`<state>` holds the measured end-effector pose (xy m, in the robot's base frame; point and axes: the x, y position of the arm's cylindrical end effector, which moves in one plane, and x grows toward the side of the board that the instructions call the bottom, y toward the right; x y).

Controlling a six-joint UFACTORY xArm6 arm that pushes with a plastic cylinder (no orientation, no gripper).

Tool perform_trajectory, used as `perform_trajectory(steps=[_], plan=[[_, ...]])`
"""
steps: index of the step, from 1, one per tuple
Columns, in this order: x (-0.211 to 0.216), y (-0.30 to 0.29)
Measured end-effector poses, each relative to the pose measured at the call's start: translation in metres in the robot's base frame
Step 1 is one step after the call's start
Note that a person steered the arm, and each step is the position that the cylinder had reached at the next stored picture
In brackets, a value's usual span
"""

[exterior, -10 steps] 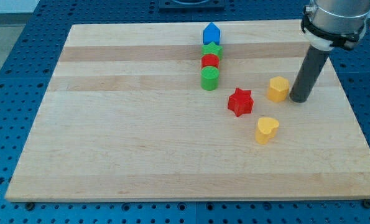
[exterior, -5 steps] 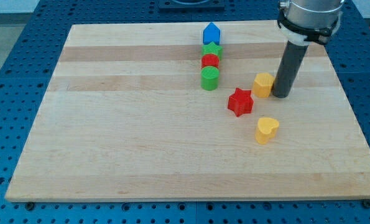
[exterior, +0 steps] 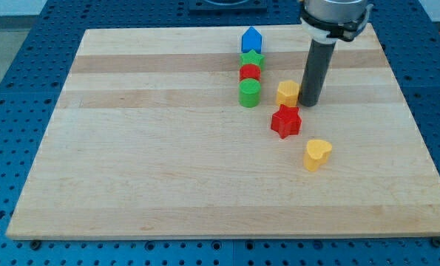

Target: Slide yellow hexagon to the right side of the green circle

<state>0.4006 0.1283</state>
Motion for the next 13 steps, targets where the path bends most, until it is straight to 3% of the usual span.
perform_trajectory(steps=[13], plan=[[-0.008,-0.021]])
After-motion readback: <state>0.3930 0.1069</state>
